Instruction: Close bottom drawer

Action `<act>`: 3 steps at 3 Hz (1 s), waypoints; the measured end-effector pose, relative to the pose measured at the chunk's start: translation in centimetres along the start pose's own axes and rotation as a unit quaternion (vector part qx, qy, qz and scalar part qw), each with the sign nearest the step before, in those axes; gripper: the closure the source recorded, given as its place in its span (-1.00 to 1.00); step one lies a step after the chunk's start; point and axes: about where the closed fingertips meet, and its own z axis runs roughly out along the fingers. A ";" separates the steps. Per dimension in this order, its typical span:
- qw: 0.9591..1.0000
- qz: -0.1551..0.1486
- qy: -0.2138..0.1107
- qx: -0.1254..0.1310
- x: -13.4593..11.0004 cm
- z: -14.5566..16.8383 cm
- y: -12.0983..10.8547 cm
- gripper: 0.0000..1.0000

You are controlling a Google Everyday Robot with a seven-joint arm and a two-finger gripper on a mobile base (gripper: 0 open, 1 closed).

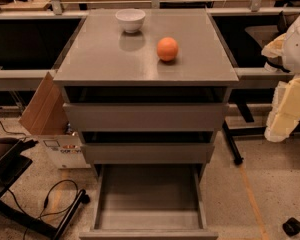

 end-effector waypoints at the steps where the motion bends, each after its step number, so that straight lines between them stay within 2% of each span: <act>1: 1.000 -0.004 0.000 0.012 -0.2 -0.2 0.4 -1.00; 2: 0.999 0.017 -0.034 0.019 0.1 1.6 3.4 -1.00; 3: 0.994 0.063 -0.081 0.029 2.1 6.6 8.5 -1.00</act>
Offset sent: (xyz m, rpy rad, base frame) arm -0.0542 0.0015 -0.1585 0.1785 -0.0189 -0.1323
